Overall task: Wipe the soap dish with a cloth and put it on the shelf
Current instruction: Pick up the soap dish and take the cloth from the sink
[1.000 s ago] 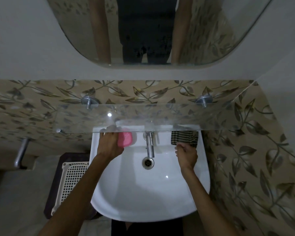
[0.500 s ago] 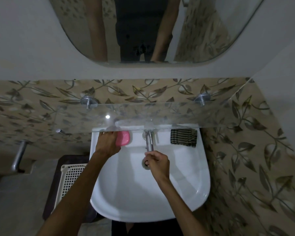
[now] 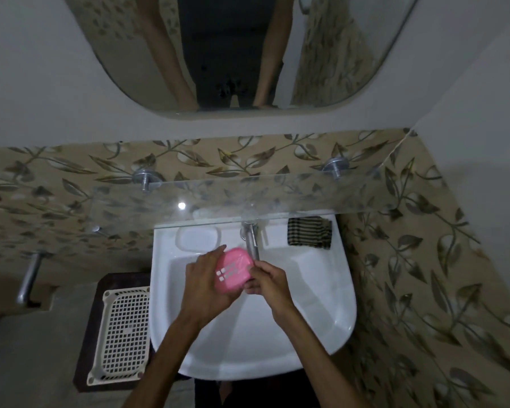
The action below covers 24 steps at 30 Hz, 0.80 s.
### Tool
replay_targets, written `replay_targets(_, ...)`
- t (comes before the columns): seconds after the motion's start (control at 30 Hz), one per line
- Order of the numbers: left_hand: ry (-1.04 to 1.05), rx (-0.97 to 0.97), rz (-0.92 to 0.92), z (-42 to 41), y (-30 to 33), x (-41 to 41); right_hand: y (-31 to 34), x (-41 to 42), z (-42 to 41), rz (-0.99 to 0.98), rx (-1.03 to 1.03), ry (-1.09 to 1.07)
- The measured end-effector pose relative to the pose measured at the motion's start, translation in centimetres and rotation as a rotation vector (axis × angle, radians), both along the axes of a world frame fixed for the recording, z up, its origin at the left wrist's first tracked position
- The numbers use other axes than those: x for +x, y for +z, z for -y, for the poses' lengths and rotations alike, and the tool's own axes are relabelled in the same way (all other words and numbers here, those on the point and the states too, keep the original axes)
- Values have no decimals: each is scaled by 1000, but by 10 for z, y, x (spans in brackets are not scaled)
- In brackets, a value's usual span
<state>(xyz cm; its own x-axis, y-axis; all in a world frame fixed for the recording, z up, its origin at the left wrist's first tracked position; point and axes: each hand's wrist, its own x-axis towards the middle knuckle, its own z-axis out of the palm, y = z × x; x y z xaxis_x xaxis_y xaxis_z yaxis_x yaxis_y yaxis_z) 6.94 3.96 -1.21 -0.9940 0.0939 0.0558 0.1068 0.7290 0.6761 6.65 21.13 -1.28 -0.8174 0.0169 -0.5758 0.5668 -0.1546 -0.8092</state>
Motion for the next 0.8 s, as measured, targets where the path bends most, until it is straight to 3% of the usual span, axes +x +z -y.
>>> replay_targets(0.2,237,1238,533,-8,2,20,14,6,-37,94,-144,-70)
replay_targets(0.3,236,1617,701,-14,8,17,16,7,-53,123,-170,-85)
replay_targets(0.6,232,1891,760,-52,18,10,8,8,-60,141,-214,21)
replay_targets(0.8,356,1844,718,-59,9,15,-1,-1,-73,178,-149,224)
